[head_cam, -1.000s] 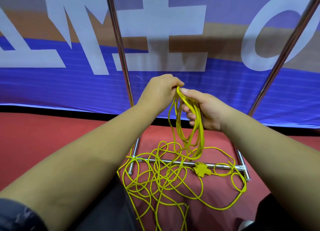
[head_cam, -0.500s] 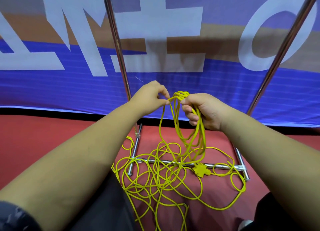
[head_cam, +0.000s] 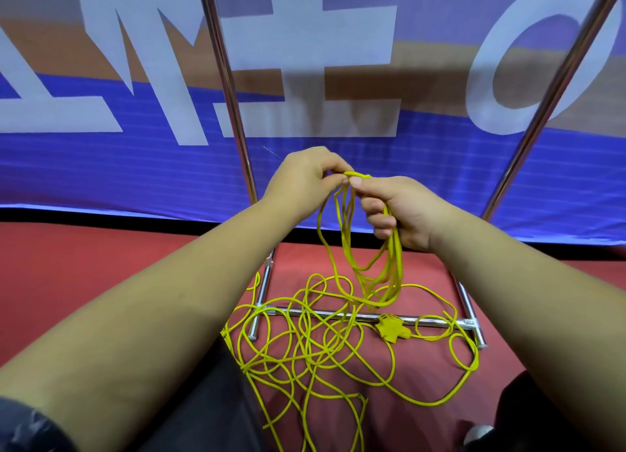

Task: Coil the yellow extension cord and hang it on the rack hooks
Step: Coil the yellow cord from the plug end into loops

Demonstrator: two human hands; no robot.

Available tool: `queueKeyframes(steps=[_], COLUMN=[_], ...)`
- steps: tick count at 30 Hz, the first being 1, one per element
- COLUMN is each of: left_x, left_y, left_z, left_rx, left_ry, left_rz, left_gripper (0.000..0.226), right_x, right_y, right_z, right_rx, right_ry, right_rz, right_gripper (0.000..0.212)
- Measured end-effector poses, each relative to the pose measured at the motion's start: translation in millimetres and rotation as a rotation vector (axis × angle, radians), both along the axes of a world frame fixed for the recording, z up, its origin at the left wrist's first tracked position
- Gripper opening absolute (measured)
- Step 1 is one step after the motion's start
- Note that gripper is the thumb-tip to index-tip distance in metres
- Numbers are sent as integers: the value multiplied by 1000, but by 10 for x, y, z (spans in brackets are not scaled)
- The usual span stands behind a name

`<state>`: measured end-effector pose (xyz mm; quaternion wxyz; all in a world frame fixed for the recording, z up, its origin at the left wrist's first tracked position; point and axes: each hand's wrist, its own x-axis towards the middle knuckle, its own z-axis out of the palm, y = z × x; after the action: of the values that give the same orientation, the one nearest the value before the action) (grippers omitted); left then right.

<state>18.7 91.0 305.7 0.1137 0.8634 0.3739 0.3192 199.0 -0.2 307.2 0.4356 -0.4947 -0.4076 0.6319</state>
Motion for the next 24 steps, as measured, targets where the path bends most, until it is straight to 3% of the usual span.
queueKeyframes(steps=[3, 7, 9, 13, 18, 24], left_x=[-4, -98, -133, -88, 52, 49], left_y=[66, 189, 168, 170, 178, 196], left_z=[-101, -399, -461, -555, -587, -512], left_rx=[-85, -472, -628, -894, -989, -847], left_ry=[25, 212, 170, -135, -305, -257], left_rz=[82, 127, 65, 63, 113, 166], left_gripper=[20, 90, 105, 93, 19, 27], right_x=[31, 102, 136, 185, 234, 368], right_y=[27, 39, 30, 22, 43, 62], right_z=[46, 99, 131, 161, 115, 99], right_rx=[18, 21, 33, 43, 62, 68], right_ry=[33, 118, 137, 163, 116, -3], right_rz=[-50, -27, 29, 83, 1, -94], right_gripper=[46, 48, 43, 39, 39, 40])
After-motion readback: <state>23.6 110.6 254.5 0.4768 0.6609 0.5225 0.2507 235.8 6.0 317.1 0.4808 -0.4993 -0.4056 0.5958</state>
